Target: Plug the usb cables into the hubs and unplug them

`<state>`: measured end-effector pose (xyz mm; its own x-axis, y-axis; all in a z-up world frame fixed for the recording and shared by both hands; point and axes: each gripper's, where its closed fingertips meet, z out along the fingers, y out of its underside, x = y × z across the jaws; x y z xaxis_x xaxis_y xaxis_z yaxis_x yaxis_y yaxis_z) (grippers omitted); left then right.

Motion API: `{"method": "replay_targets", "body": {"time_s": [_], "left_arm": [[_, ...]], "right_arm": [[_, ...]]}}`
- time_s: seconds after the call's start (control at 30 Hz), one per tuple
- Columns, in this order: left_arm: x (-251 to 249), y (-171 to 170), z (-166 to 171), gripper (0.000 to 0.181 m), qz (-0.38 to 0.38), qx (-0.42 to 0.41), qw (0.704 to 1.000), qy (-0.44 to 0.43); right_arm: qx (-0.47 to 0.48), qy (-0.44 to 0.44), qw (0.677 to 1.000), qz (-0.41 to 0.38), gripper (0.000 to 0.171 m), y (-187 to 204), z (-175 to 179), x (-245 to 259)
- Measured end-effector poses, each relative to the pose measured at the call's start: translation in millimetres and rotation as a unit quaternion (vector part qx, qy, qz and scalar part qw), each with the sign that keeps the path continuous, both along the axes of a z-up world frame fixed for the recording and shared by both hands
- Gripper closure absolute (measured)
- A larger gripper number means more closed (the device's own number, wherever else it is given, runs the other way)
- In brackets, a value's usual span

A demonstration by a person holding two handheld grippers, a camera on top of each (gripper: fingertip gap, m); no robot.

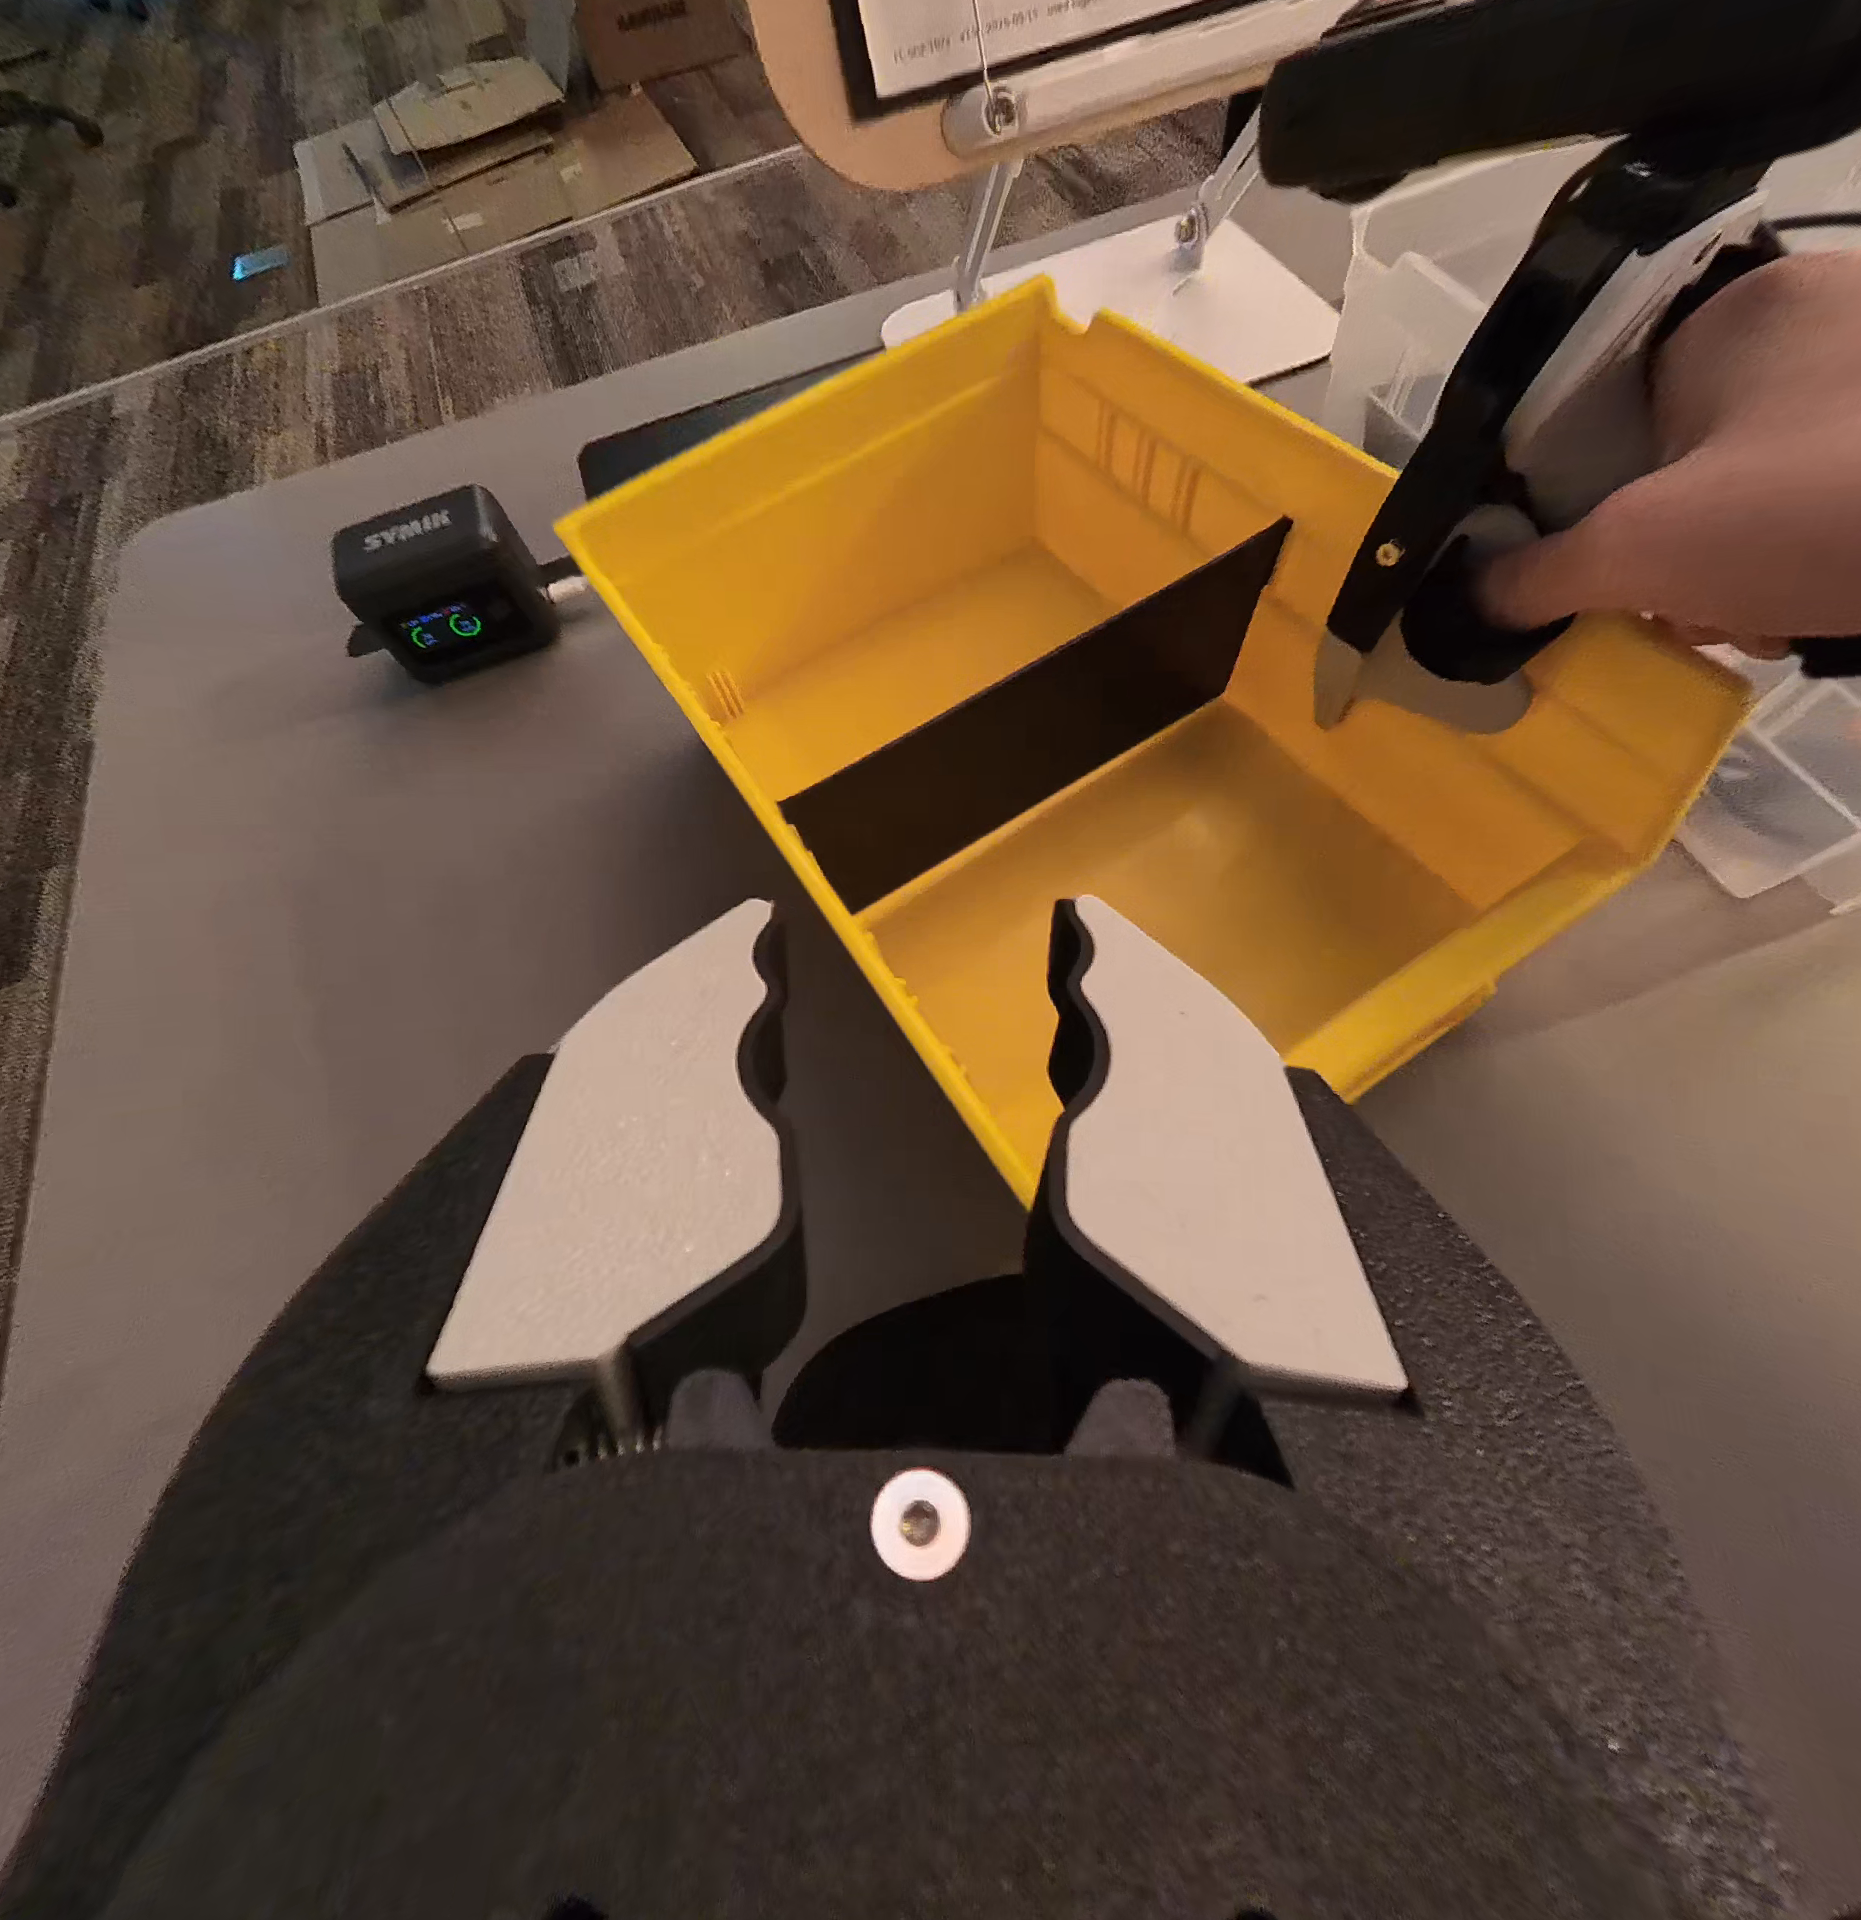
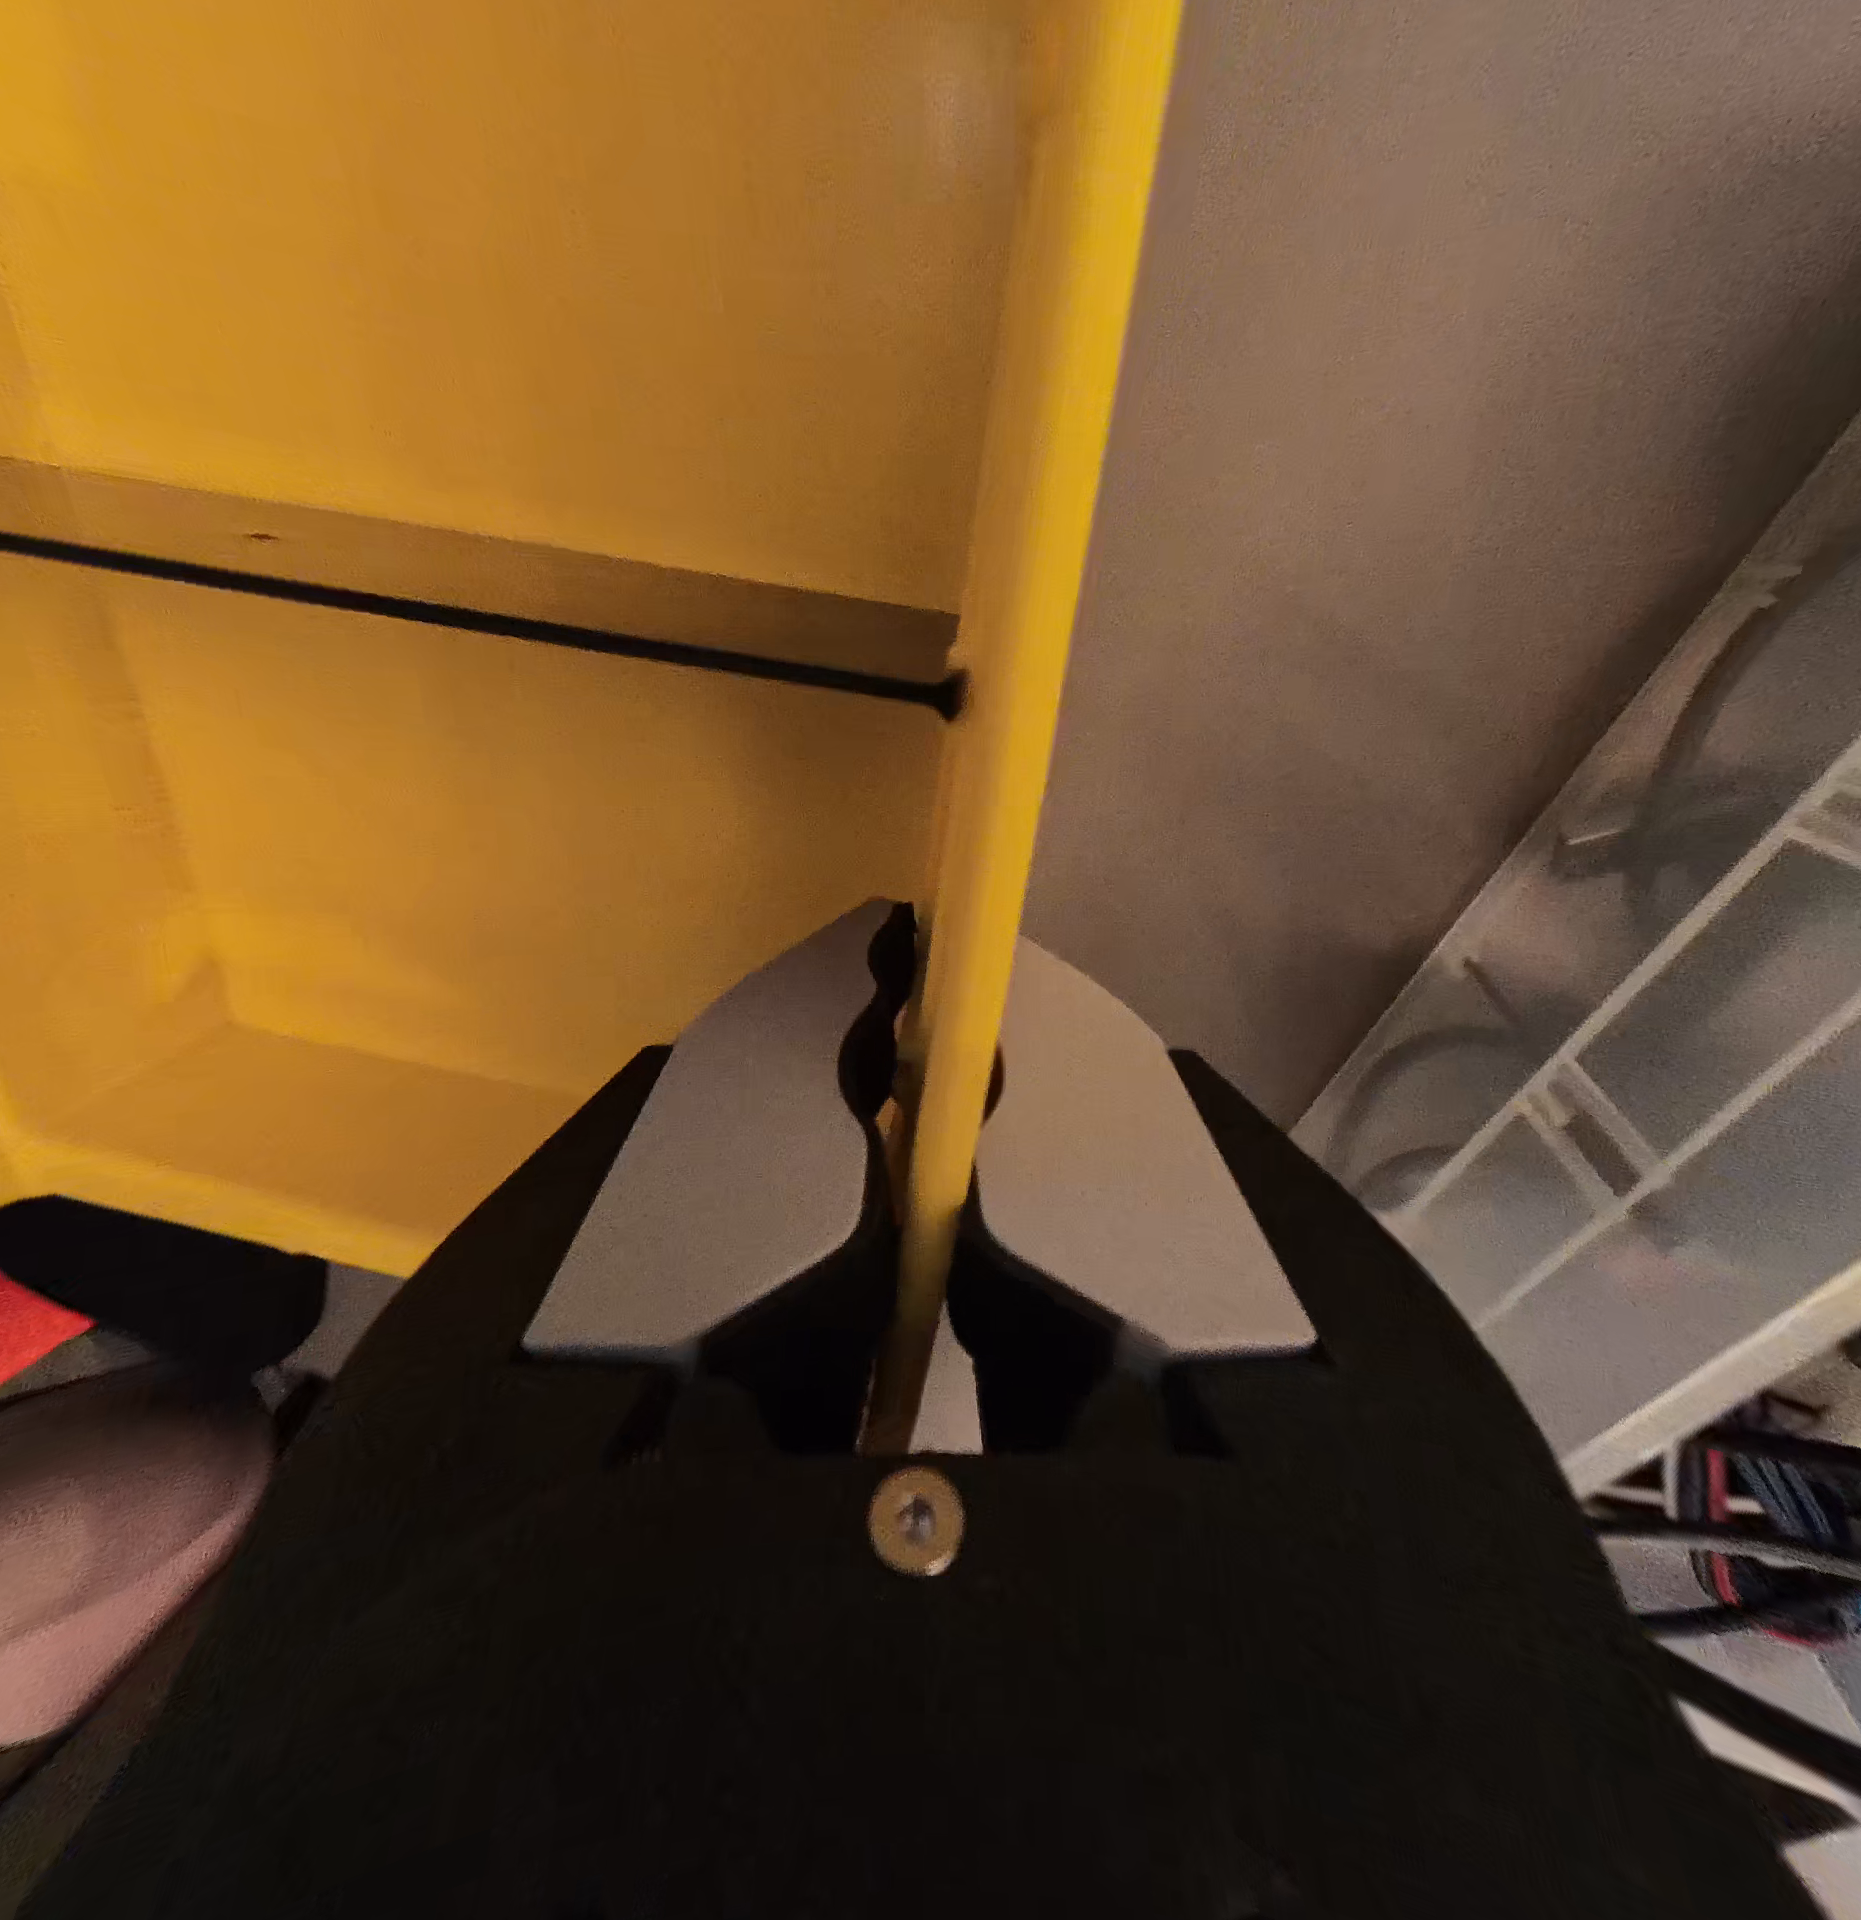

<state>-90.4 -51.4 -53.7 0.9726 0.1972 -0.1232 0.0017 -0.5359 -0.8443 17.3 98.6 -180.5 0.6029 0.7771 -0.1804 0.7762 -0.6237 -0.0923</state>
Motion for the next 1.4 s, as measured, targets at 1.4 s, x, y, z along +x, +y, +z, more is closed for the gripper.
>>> {"method": "replay_targets", "body": {"time_s": [1.4], "left_arm": [[196.6,195.3,-87.6,0.159,-0.123,-0.384,0.883,-0.240]], "right_arm": [[0.049,0.030,0.988,-0.143,0.166,255.3,54.8,456.1]]}}
